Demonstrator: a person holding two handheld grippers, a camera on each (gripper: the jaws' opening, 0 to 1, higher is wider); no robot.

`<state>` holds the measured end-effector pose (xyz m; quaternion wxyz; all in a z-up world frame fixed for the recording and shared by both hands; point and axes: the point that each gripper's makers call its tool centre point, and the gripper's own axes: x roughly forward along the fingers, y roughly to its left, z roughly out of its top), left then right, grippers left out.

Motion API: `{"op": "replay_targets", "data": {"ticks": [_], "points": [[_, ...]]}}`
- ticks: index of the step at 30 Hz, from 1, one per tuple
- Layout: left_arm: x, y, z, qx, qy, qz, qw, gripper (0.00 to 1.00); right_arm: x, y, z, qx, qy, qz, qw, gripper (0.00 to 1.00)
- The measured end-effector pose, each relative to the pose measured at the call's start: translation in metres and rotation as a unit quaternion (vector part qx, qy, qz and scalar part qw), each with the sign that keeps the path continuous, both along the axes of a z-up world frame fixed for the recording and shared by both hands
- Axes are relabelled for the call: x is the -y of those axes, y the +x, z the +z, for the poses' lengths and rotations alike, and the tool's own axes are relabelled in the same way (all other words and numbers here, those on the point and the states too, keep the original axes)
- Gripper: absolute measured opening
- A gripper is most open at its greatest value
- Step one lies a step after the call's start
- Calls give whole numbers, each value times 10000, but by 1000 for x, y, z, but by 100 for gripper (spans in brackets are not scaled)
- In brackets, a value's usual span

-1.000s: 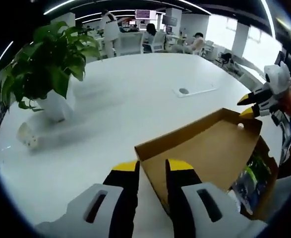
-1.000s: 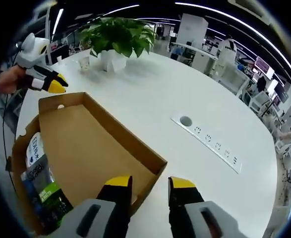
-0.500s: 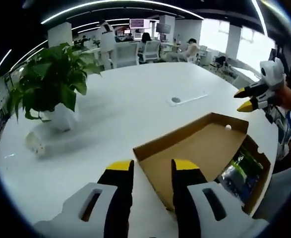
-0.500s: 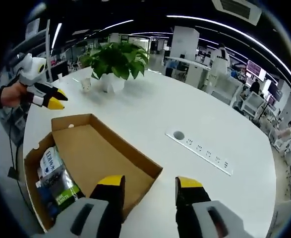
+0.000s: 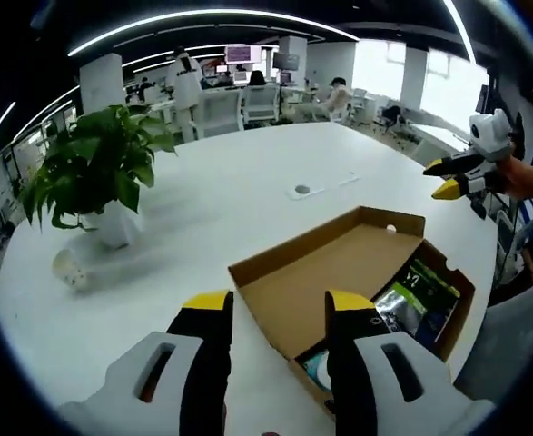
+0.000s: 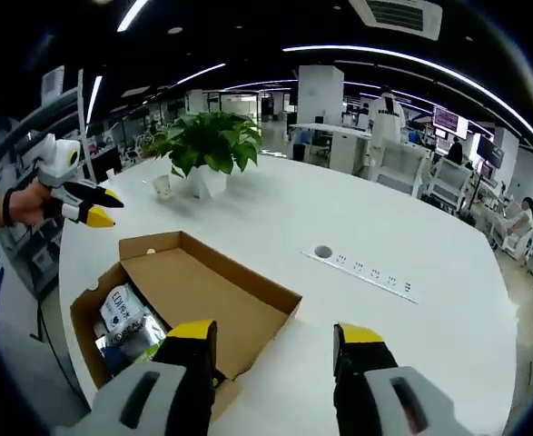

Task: Operate the shoe box by opening the lid, removing the specified soft item, and placing it in the target area until the item is outside and the box remains undamaged.

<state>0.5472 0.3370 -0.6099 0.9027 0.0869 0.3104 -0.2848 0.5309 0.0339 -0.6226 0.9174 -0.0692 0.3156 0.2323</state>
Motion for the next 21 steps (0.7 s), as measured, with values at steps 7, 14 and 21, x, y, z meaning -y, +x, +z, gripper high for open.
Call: {"op": "replay_targets", "data": {"ticks": [7, 14, 21], "points": [[-5, -22, 3, 47, -96, -3, 9999, 42, 4, -24, -2, 26, 266, -171, 9995, 51], [-1, -47, -4, -16, -292, 29, 9996, 41, 2, -53, -13, -68, 469, -205, 9987, 51], [12, -74, -16, -162, -435, 13, 9989, 40, -1, -79, -27, -16, 512, -215, 9985, 50]]}}
